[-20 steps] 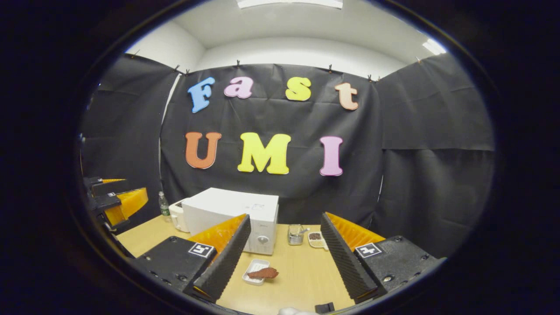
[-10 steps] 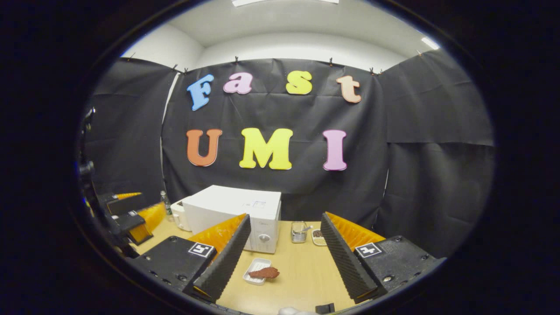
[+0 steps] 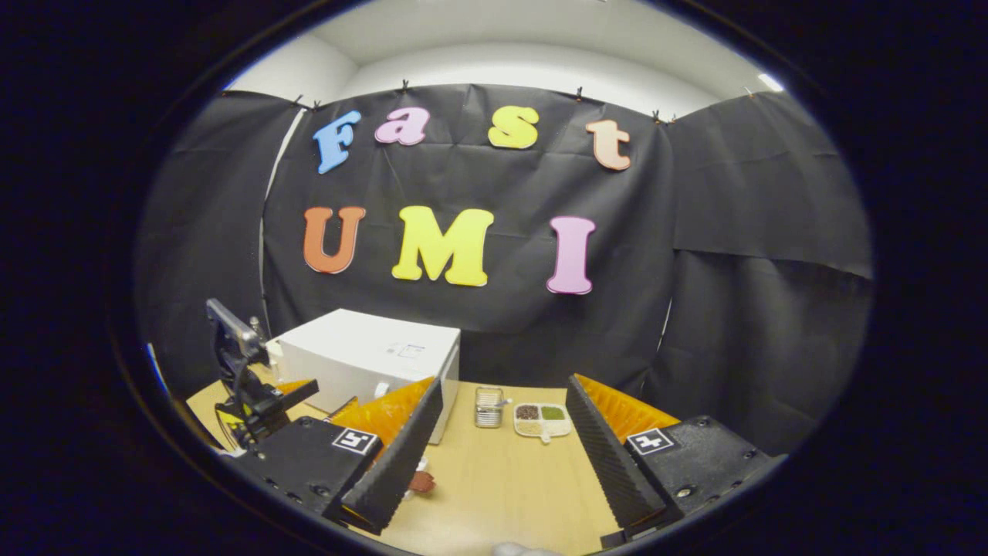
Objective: Open the microwave oven with the left hand, put the food in, and close the microwave oven.
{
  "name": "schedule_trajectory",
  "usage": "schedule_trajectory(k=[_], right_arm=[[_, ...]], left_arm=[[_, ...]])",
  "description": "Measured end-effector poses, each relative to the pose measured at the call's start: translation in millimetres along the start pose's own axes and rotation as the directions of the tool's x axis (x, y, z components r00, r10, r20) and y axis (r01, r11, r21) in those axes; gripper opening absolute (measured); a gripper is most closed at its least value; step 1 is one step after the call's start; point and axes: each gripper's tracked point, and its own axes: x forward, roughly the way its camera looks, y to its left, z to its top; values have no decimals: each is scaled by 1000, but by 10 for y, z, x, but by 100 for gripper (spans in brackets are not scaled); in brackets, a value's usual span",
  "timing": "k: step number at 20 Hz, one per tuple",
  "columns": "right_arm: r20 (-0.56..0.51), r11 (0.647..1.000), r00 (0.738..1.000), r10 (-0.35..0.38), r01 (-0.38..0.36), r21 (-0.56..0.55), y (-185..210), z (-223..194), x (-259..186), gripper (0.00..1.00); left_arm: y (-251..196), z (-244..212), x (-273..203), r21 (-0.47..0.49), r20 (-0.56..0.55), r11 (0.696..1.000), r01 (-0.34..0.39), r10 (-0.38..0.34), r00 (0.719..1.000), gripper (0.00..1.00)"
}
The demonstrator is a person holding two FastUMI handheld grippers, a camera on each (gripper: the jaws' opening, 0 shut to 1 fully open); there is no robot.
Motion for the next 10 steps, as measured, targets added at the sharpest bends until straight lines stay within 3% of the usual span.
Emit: schedule_trajectory(k=[5, 6, 7, 8, 9, 10], right_arm=[[-79, 999, 997, 0, 3, 37, -244, -257, 317, 100], [-96, 999, 995, -1, 5, 38, -297, -313, 367, 95], [-105, 999, 994, 3, 1, 33, -335, -367, 419, 100], [-114, 1000, 993, -2, 5, 26, -398, -396, 458, 100], [-123, 1000, 992, -8, 11, 25, -454, -425, 479, 95], [-130, 1000, 991, -9, 13, 25, -491, -447, 507, 100]], left_arm=[[-175, -447, 628, -43, -67, 999, -9, 6, 998, 96], [-174, -478, 713, -28, -67, 999, -20, 18, 998, 95], [-138, -510, 772, -21, -65, 999, -33, 32, 997, 91], [-125, -563, 837, -24, -77, 999, -48, 46, 996, 90], [-132, -626, 874, -41, -94, 998, -49, 45, 995, 82], [-147, -652, 895, -56, -107, 997, -43, 37, 994, 80]])
